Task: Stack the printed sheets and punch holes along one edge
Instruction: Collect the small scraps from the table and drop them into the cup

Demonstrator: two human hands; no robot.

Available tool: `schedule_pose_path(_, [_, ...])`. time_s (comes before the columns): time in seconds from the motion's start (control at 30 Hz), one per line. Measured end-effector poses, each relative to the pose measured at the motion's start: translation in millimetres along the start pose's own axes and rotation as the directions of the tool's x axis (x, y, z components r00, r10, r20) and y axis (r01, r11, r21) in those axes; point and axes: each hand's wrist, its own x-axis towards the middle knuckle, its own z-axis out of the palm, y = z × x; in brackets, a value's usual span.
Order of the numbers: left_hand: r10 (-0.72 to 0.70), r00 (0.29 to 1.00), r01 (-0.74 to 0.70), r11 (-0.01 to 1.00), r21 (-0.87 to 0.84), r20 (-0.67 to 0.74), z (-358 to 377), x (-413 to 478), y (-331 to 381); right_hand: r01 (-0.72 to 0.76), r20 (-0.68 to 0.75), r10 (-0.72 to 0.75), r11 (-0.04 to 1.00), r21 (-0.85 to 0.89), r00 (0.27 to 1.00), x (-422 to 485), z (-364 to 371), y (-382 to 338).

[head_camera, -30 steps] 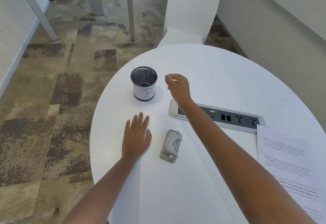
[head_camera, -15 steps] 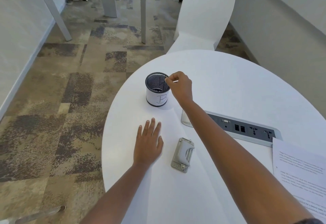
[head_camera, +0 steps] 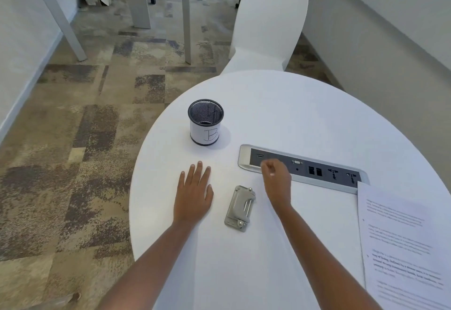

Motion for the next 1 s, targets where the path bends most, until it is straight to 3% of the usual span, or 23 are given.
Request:
schedule_pose_path(0.13, [-0.009,1.000,0.009,1.000,0.010,-0.006,-2.0,-3.1,0.3,0.062,0.003,-0.063,0.978,-0.200,0.998,-40.4,-29.0,56.1])
schedule_pose_path(0.3, [-0.045,0.999,0.045,0.999,0.011,-0.030,-1.1,-21.1,11.4,0.215,0.081,-0.200,0.876,-0.433,0.977,-87.8,-68.2,98.7])
schedule_pose_path(0.7, [-0.139,0.990,0.139,0.990,0.023,-0.035,7.5,-114.9,57.8,0.288,0.093,-0.276,0.850,-0.441,0.957,-159.1,-101.9,122.8])
schedule_pose_path(1.0, [-0.169,0.983,0.168,0.986,0.015,0.067,12.5,-176.9,112.9,0.383,0.168,-0.345,0.801,-0.460,0.923,-187.0,-140.8,137.2])
